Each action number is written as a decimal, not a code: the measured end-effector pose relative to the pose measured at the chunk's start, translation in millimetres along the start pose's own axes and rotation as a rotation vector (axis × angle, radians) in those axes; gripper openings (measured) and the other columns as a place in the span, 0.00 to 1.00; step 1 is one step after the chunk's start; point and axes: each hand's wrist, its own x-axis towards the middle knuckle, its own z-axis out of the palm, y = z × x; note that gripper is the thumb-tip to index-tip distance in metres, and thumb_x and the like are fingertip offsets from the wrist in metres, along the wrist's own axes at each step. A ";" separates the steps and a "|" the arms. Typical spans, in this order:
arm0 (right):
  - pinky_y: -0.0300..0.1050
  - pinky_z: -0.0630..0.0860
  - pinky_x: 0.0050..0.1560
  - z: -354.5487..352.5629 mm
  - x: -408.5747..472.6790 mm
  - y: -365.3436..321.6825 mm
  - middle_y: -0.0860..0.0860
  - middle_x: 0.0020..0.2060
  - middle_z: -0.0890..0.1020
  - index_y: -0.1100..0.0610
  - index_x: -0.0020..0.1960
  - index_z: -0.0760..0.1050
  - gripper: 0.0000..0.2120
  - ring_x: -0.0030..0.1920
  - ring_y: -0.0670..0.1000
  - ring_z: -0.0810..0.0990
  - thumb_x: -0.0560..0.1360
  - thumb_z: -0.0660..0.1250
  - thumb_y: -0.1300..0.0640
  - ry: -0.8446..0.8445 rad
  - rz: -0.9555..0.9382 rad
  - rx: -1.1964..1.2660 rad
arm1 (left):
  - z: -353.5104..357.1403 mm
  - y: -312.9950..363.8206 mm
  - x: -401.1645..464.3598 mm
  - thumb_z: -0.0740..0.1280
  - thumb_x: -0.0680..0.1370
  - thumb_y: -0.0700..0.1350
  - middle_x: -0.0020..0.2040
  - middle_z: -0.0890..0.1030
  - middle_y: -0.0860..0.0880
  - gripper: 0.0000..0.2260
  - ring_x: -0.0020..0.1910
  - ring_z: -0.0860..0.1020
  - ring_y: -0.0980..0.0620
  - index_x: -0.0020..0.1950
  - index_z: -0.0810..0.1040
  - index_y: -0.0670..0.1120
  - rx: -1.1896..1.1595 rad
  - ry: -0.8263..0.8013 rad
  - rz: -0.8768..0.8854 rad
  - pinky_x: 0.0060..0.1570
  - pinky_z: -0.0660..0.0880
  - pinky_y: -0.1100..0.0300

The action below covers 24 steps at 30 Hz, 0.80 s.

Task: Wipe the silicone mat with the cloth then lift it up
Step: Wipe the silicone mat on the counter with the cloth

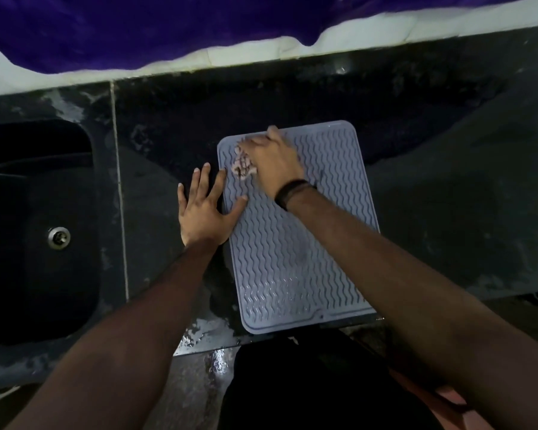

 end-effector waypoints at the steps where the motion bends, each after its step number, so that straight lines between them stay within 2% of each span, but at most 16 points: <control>1: 0.55 0.66 0.64 0.8 11.9 2.9 0.53 0.66 0.74 0.55 0.70 0.69 0.23 0.68 0.59 0.64 0.75 0.60 0.63 -0.027 -0.013 -0.054 | 0.0 -0.1 0.2 0.53 0.79 0.73 0.84 0.54 0.52 0.35 0.83 0.48 0.53 0.82 0.58 0.58 -0.004 -0.003 -0.003 0.81 0.42 0.44; 5: 0.57 0.65 0.63 3.0 16.7 37.0 0.54 0.63 0.76 0.55 0.67 0.72 0.20 0.67 0.60 0.65 0.76 0.61 0.61 -0.065 -0.038 -0.169 | -0.4 0.1 1.1 0.52 0.79 0.75 0.85 0.53 0.53 0.36 0.83 0.47 0.54 0.83 0.57 0.59 -0.007 -0.028 -0.015 0.81 0.41 0.45; 10: 0.56 0.67 0.61 1.1 -0.5 80.3 0.55 0.60 0.79 0.54 0.66 0.74 0.19 0.66 0.61 0.66 0.76 0.61 0.58 -0.033 0.123 -0.162 | -0.8 -0.7 0.6 0.52 0.79 0.74 0.85 0.52 0.53 0.36 0.83 0.46 0.55 0.83 0.57 0.59 -0.013 -0.032 -0.017 0.81 0.39 0.46; 13: 0.55 0.70 0.58 4.2 3.5 73.5 0.55 0.56 0.80 0.56 0.62 0.76 0.18 0.65 0.60 0.67 0.73 0.64 0.61 -0.002 0.267 -0.129 | -1.7 -0.8 0.7 0.52 0.79 0.74 0.85 0.52 0.53 0.36 0.83 0.46 0.54 0.83 0.57 0.59 -0.016 -0.026 -0.013 0.81 0.40 0.46; 16: 0.54 0.75 0.54 9.3 16.4 35.7 0.55 0.54 0.80 0.57 0.60 0.75 0.15 0.64 0.59 0.67 0.73 0.64 0.61 0.009 0.378 -0.012 | -3.1 -0.1 0.8 0.52 0.79 0.74 0.85 0.52 0.53 0.36 0.83 0.46 0.54 0.83 0.57 0.59 -0.027 -0.031 -0.007 0.81 0.40 0.45; 20: 0.55 0.73 0.57 18.5 25.2 -10.0 0.53 0.57 0.79 0.56 0.61 0.74 0.17 0.64 0.58 0.67 0.73 0.66 0.57 -0.004 0.209 -0.008 | -4.6 1.5 1.2 0.53 0.79 0.74 0.85 0.53 0.52 0.36 0.83 0.47 0.54 0.83 0.57 0.59 -0.018 -0.039 -0.009 0.81 0.41 0.45; 24: 0.56 0.69 0.58 11.8 17.9 24.1 0.53 0.58 0.79 0.55 0.64 0.74 0.18 0.64 0.60 0.67 0.74 0.63 0.59 -0.003 0.078 -0.129 | -5.0 1.6 0.4 0.55 0.79 0.73 0.84 0.54 0.51 0.36 0.83 0.48 0.52 0.83 0.58 0.58 -0.028 -0.032 -0.001 0.81 0.42 0.43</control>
